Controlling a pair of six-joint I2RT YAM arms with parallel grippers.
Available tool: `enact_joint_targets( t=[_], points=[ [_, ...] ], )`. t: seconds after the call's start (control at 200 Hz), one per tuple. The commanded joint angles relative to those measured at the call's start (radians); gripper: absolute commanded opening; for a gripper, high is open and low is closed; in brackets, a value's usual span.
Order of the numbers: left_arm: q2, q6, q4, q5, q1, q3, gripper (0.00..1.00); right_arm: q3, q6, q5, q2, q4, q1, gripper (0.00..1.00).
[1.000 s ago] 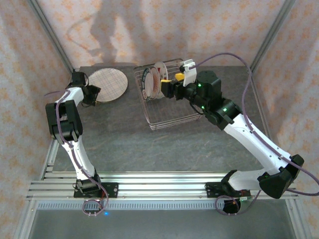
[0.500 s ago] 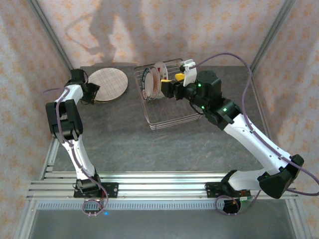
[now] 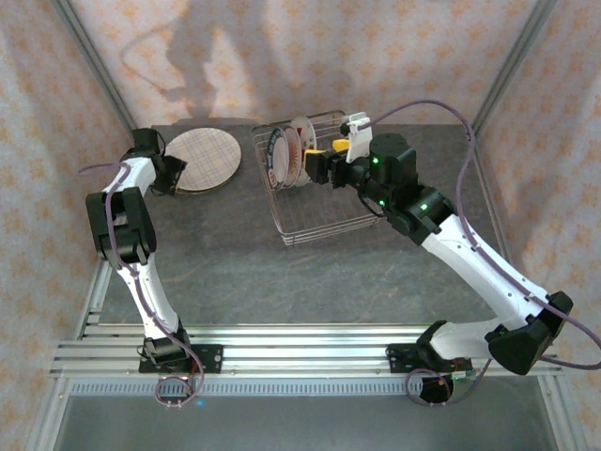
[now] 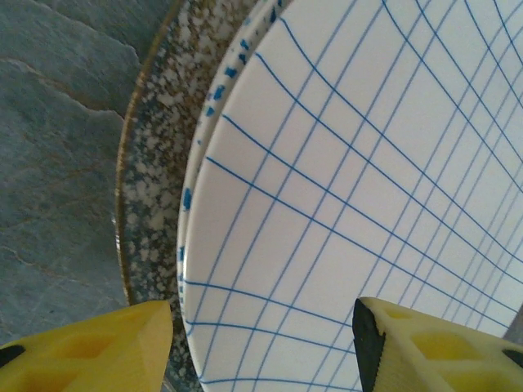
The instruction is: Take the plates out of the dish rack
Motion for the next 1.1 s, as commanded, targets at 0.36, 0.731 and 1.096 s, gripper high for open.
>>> enact_joint_targets(
  t=[0.36,0.731,1.096],
  points=[
    [-0.36,-0.027,-0.005,-0.135,-0.065,-0.143,0.71,0.35,0.118,0.264,0.265,-0.318,-0.026,0.65],
    [-0.668,0.023,-0.013,-0.143,-0.295,-0.19,0.78,0.77,0.175,0.154,0.646,-0.605,-0.108,0.53],
    [-1.041,0.049,0.221,-0.009,-0.55,-0.514,0.78,0.946,0.166,0.134,0.874,-0.651,-0.13,0.49]
  ],
)
